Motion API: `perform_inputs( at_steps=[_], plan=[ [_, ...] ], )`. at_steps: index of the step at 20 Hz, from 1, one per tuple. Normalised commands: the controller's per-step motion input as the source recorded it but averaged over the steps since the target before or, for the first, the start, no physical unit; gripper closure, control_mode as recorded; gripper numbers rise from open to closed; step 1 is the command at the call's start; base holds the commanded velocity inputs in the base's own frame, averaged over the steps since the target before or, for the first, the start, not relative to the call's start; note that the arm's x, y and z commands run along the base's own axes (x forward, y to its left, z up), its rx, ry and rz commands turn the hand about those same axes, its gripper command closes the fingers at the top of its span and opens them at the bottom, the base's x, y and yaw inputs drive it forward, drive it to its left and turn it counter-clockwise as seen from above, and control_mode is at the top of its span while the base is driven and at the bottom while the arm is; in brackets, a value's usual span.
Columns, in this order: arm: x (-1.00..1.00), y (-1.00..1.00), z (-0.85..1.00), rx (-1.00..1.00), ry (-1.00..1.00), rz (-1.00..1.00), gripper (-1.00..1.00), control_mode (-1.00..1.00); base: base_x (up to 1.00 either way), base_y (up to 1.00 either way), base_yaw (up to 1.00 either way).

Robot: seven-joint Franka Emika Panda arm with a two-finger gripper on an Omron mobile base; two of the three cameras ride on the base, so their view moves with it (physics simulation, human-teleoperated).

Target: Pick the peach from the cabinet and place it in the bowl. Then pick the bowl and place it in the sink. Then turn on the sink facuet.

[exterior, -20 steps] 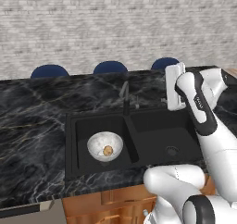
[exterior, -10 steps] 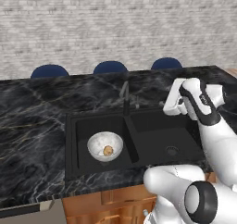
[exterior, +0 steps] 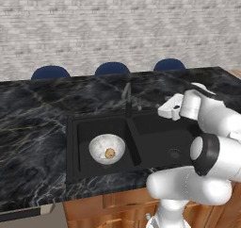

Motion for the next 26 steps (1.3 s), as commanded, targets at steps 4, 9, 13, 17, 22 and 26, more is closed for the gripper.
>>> perform_inputs(
  at_steps=[4,9,13,17,22,26],
  plan=[
    [0.15,0.19,-0.09,0.17,-0.01,-0.38,-1.00,-1.00,0.00,0.00,0.00],
    [0.15,0.26,-0.02,0.03,-0.03,-0.38,-1.00,-1.00,0.00,0.00,0.00],
    [0.31,0.07,-0.19,0.00,0.00,-0.04,-1.00,-1.00,0.00,0.00,0.00],
    [0.40,-0.03,-0.37,0.00,0.00,0.00,-1.00,-1.00,0.00,0.00,0.00],
    [0.16,-0.35,-0.11,0.03,0.00,0.00,-1.00,-1.00,0.00,0.00,0.00],
    [0.17,-0.19,-0.10,0.00,0.00,0.00,-1.00,-1.00,0.00,0.00,0.00]
  ],
)
